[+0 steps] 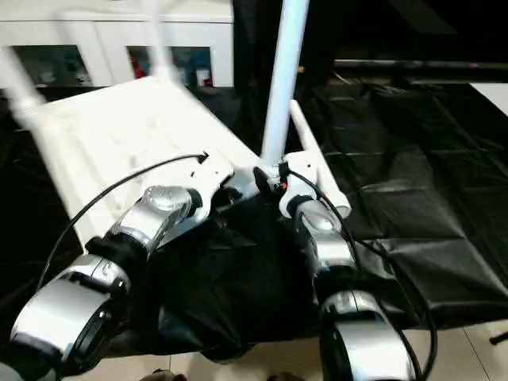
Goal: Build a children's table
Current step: Rotate table base
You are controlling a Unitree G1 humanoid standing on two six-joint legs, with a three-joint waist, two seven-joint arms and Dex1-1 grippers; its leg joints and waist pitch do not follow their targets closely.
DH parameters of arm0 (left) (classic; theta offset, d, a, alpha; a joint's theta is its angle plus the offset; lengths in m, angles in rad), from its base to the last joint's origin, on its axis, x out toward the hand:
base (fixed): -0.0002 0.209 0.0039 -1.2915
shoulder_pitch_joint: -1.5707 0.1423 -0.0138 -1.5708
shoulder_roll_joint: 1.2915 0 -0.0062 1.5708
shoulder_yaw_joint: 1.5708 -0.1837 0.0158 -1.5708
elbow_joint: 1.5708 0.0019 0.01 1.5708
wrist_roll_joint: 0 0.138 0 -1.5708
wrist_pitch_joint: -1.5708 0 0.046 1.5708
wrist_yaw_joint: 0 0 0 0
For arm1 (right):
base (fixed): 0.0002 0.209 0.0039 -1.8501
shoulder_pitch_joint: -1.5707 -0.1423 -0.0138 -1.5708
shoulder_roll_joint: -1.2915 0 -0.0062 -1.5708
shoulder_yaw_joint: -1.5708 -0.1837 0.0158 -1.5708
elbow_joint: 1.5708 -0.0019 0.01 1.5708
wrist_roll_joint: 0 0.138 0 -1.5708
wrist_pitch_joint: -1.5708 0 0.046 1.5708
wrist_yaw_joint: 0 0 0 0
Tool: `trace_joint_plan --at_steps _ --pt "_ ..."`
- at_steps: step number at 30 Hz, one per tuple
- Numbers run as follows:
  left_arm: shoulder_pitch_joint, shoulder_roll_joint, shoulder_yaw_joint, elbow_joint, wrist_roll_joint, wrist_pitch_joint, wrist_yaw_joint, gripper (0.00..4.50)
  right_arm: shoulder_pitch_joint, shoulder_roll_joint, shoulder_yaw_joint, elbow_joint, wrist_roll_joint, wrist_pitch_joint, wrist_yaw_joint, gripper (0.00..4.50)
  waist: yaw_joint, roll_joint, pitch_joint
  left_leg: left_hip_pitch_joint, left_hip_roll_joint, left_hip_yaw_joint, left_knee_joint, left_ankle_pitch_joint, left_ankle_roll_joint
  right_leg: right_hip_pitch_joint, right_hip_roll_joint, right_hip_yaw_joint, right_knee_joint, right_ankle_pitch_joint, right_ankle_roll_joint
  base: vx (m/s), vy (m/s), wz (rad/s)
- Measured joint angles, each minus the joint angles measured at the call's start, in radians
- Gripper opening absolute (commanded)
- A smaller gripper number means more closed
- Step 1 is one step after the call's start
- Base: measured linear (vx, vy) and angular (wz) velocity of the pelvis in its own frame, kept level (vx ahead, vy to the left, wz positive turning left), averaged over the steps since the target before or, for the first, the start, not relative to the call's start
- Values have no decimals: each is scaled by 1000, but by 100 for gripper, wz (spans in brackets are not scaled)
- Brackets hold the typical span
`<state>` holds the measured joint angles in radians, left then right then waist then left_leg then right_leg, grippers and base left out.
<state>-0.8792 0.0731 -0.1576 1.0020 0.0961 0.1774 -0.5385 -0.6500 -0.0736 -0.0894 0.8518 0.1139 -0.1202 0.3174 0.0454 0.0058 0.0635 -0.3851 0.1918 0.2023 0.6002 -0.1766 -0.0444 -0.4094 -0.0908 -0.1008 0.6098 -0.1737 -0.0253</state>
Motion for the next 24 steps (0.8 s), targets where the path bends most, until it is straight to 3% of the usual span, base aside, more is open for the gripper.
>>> trace_joint_plan --at_steps 8,12,13,15,17,20,24 --pt "-26 0 43 53 -5 -3 107 0 54 8 -11 -37 2 0 -12 379 -8 1 1 0 0 0 0 0 0 0 0 0 0 0 0 0 0 0" --pt "-29 -9 64 90 -8 -69 144 0 60 28 2 -67 2 6 -17 379 -3 2 1 -1 0 0 0 0 0 0 0 0 -1 0 0 0 0 0" --pt "-29 -10 66 93 -13 -79 144 28 60 29 2 -68 2 8 -18 387 -1 2 1 -1 0 0 0 0 0 0 0 0 -1 0 0 0 0 0" --pt "-28 -15 90 94 -39 -111 139 28 60 31 3 -68 2 10 -18 387 4 2 2 -3 0 0 0 0 1 -2 0 0 -1 0 0 0 0 0" --pt "-37 -17 120 68 -75 -142 130 58 60 32 4 -68 1 12 -17 389 11 2 2 -4 0 0 0 0 1 -3 0 0 -1 0 0 0 0 0" --pt "-68 0 131 25 -79 -185 152 67 60 34 19 -73 -3 34 -15 389 16 2 2 -4 0 0 0 0 1 -3 0 0 -1 0 0 0 0 0" --pt "-27 78 131 -56 -54 -151 189 76 60 37 45 -72 -14 69 -6 389 7 3 1 -1 0 0 0 0 1 -2 0 0 0 0 0 0 0 0"
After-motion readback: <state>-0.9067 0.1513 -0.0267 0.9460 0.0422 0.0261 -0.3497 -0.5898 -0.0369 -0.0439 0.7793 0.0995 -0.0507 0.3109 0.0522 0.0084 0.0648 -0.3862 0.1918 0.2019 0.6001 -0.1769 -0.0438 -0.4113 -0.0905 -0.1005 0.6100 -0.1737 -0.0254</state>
